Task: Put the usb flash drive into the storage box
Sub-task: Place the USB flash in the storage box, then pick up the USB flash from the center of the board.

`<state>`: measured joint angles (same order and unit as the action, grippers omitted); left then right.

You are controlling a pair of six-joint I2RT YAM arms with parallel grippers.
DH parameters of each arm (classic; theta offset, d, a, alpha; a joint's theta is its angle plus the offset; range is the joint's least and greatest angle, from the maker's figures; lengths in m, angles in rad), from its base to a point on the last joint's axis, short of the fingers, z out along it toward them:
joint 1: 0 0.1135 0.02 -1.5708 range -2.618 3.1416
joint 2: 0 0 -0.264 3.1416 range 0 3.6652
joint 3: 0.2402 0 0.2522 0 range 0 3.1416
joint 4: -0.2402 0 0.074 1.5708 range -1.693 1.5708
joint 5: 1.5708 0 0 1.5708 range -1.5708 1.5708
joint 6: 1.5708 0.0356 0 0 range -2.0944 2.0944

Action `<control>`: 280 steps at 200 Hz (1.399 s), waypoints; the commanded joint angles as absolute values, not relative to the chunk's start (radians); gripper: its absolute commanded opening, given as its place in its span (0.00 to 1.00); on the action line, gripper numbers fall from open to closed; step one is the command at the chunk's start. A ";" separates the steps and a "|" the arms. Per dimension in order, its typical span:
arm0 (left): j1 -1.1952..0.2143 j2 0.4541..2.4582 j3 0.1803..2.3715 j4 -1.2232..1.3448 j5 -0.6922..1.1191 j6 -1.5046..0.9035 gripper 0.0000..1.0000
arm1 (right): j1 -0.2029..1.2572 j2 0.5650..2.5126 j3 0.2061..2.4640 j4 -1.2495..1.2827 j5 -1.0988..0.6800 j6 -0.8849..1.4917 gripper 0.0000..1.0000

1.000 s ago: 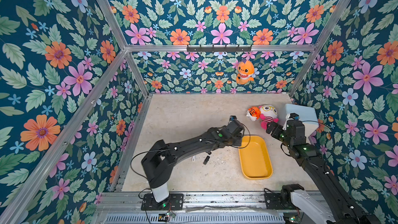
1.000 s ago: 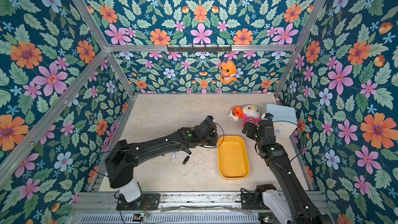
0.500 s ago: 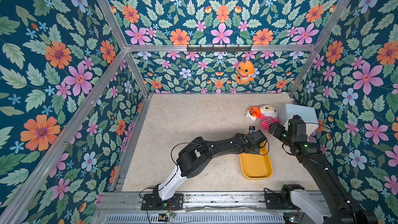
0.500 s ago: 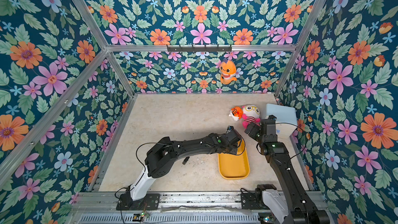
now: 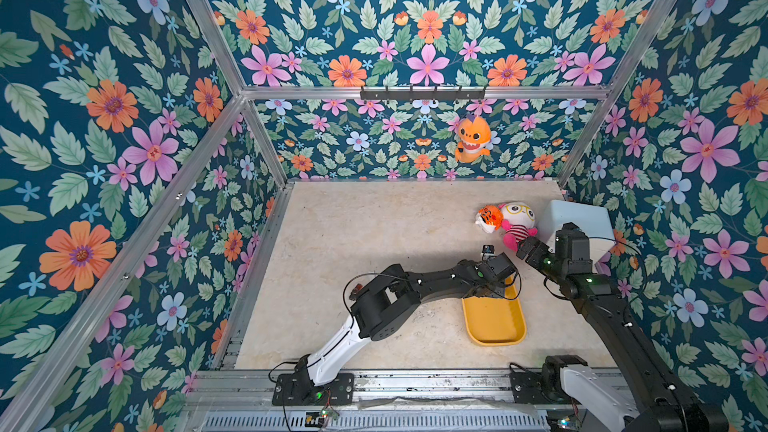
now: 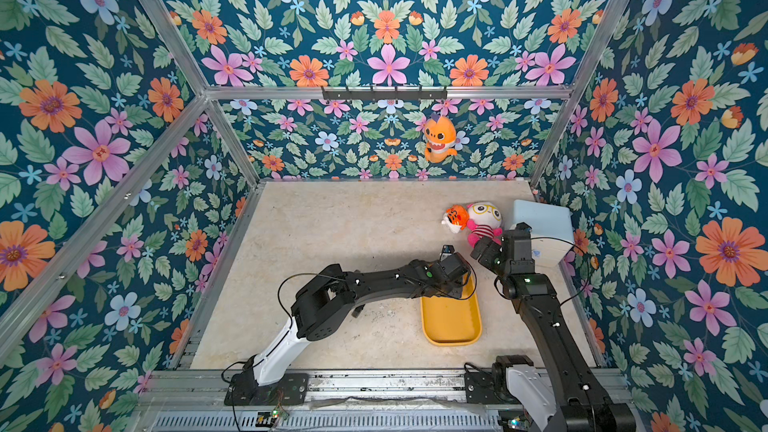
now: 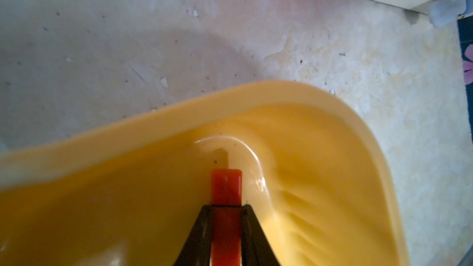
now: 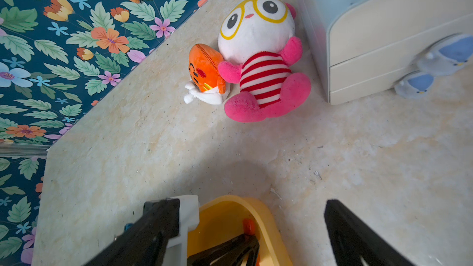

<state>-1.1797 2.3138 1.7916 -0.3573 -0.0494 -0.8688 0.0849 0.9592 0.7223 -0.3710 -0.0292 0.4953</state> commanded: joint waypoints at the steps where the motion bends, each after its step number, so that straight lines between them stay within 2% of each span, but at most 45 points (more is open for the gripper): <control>1: -1.180 2.299 1.789 -0.333 -0.038 -0.873 0.38 | 0.086 0.964 0.729 -0.377 -0.044 0.492 0.97; 48: -1.181 2.151 1.704 -0.324 -0.044 -0.842 0.50 | 0.086 0.982 0.776 -0.405 -0.077 0.497 0.95; 85: -1.134 1.831 1.432 -0.387 -0.152 -0.814 0.51 | 0.103 0.996 0.870 -0.490 -0.141 0.529 0.84; 102: -1.058 1.641 1.270 -0.416 -0.181 -0.812 0.51 | 0.215 1.024 0.925 -0.534 -0.118 0.548 0.81; 125: -0.896 1.397 1.101 -0.510 -0.185 -0.782 0.51 | 0.488 1.118 1.033 -0.609 0.069 0.592 0.80; 146: -0.736 1.224 1.021 -0.619 -0.189 -0.714 0.51 | 0.691 1.250 1.108 -0.633 0.133 0.657 0.75; 164: -0.622 1.122 0.993 -0.694 -0.198 -0.650 0.51 | 0.826 1.383 1.177 -0.638 0.161 0.607 0.75; 201: -0.548 1.002 0.959 -0.755 -0.235 -0.548 0.51 | 0.914 1.626 1.316 -0.678 0.046 0.439 0.71; 238: -0.542 0.886 0.805 -0.668 -0.266 -0.535 0.53 | 0.983 1.831 1.439 -0.728 0.034 0.365 0.71; 280: -0.543 0.852 0.793 -0.658 -0.278 -0.537 0.53 | 1.030 2.008 1.578 -0.784 0.027 0.348 0.70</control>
<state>-0.5430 0.8680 0.8051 -0.6872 -0.2481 -0.5472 1.0168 1.9514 1.5280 -0.7250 0.0349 0.3721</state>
